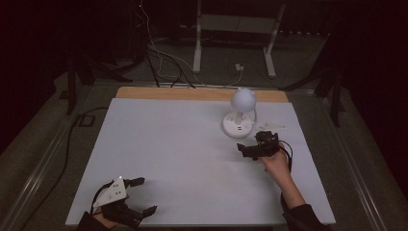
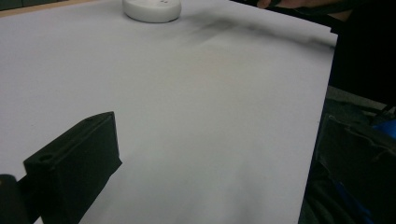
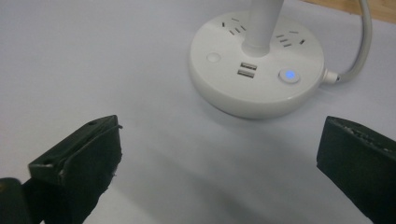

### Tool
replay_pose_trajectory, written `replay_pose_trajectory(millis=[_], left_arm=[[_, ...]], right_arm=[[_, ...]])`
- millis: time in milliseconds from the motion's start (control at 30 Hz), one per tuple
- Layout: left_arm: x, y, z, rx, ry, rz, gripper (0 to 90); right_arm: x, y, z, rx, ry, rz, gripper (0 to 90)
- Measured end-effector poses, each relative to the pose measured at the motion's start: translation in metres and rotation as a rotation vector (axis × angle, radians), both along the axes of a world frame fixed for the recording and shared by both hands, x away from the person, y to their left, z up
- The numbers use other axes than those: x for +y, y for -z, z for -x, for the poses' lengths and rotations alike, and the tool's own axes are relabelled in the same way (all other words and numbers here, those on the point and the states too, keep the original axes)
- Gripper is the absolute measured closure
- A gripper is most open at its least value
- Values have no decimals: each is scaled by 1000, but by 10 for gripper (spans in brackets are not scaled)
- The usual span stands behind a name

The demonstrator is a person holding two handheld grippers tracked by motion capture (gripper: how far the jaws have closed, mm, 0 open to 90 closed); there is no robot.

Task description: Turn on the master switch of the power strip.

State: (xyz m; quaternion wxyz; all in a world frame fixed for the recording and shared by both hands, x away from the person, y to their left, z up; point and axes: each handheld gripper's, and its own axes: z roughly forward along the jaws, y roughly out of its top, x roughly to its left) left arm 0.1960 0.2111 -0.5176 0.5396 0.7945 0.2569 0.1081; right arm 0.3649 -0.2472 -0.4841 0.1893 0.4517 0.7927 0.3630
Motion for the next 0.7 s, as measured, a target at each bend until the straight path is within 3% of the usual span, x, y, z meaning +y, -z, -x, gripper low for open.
replay_pose_trajectory(millis=[200, 500, 633, 700], left_arm=[[-1, 0, 0, 2, 0, -5, 0], [-1, 0, 0, 0, 1, -4, 0], [0, 0, 0, 2, -1, -4, 0], [0, 0, 0, 1, 1, -6, 0]], right_arm=[[-3, 5, 15, -1, -22, 17, 0], [-5, 13, 40, -4, -66, 8, 0], [-7, 14, 50, 11, -87, -18, 0], [-7, 14, 55, -2, -93, -2, 0]])
